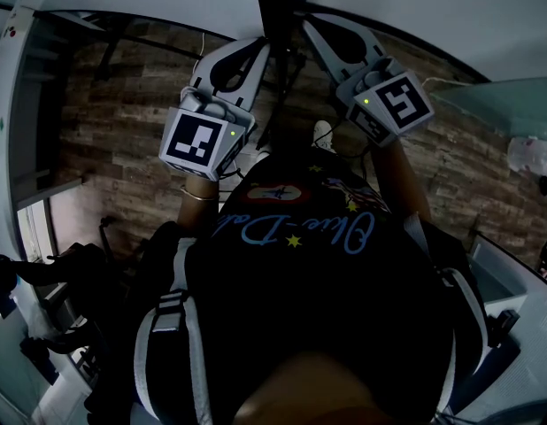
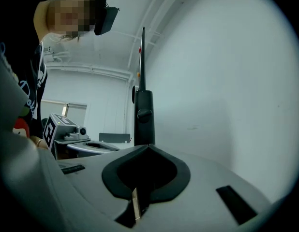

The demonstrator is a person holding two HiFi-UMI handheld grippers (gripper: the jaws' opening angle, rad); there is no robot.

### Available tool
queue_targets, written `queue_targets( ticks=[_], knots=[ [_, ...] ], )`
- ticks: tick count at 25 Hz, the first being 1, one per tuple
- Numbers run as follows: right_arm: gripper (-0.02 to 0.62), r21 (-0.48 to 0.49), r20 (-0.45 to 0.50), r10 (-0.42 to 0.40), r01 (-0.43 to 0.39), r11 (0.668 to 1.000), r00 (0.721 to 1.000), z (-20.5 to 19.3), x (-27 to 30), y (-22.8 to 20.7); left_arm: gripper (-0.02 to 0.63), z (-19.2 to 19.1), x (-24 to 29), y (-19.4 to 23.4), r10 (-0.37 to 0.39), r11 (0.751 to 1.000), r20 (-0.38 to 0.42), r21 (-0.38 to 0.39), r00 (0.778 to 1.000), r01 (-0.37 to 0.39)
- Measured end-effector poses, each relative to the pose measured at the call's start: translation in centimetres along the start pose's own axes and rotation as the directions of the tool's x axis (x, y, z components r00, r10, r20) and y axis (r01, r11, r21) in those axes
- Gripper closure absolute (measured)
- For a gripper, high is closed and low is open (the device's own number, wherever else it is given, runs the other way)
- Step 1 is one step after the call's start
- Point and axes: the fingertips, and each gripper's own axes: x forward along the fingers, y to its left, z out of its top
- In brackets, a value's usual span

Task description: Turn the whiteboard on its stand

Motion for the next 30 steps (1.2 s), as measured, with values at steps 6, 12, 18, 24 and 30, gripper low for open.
queue_targets(
  ticks=[6, 12, 18, 24, 30],
  knots=[
    [0.571, 0.005, -0.026, -0.002, 0.003, 1.0, 1.0, -0.49, -0.19, 0.27, 0.604, -0.17, -0.06, -0.09, -0.003, 1.0, -0.004, -0.002, 1.0, 0.003],
    [0.571, -0.001, -0.053, -0.006, 0.006, 1.0, 0.999, -0.6, -0.23, 0.6, 0.604, -0.21, -0.02, -0.07, -0.004, 1.0, 0.002, -0.006, 1.0, 0.004],
    [0.571, 0.0, -0.039, -0.007, 0.007, 1.0, 0.999, -0.45, -0.17, 0.73, 0.604, -0.14, -0.13, 0.11, -0.008, 1.0, 0.0, 0.003, 1.0, 0.008],
    [0.571, -0.004, -0.032, -0.011, 0.011, 1.0, 0.999, -0.51, -0.23, 0.66, 0.604, -0.07, -0.09, 0.06, -0.014, 1.0, 0.004, 0.008, 1.0, 0.014],
    [0.571, -0.001, -0.031, -0.021, 0.021, 1.0, 0.999, -0.5, -0.04, 0.76, 0.604, -0.09, -0.24, 0.34, -0.017, 1.0, 0.009, 0.006, 1.0, 0.017]
  ],
)
